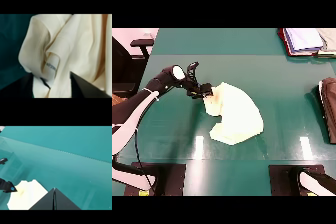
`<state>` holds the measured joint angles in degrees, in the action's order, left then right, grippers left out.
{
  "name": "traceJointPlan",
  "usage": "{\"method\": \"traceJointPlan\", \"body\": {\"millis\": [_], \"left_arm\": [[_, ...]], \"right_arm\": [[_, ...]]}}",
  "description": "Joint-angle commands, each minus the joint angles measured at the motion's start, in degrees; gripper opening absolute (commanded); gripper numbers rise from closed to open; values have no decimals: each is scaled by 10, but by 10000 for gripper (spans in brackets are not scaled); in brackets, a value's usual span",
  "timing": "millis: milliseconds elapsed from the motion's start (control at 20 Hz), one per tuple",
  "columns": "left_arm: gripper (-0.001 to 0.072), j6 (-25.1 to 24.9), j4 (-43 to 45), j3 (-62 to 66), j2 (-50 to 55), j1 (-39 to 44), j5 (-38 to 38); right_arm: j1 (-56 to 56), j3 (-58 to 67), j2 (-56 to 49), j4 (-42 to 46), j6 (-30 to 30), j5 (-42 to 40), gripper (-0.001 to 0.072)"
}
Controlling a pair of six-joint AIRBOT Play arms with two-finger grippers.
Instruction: Fold the shirts.
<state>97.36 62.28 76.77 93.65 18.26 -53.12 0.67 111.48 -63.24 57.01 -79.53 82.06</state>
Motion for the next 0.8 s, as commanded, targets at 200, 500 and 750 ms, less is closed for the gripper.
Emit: {"method": "traceJointPlan", "body": {"millis": [200, 500, 750], "left_arm": [[21, -20, 6, 32, -9, -20, 9], [21, -34, 125, 62, -123, -79, -9], [22, -34, 200, 61, -132, -80, -67]], "right_arm": [[0, -2, -21, 9, -4, 85, 17], [5, -104, -87, 15, -35, 124, 17], [48, -413, -90, -2, -35, -55, 474]]}}
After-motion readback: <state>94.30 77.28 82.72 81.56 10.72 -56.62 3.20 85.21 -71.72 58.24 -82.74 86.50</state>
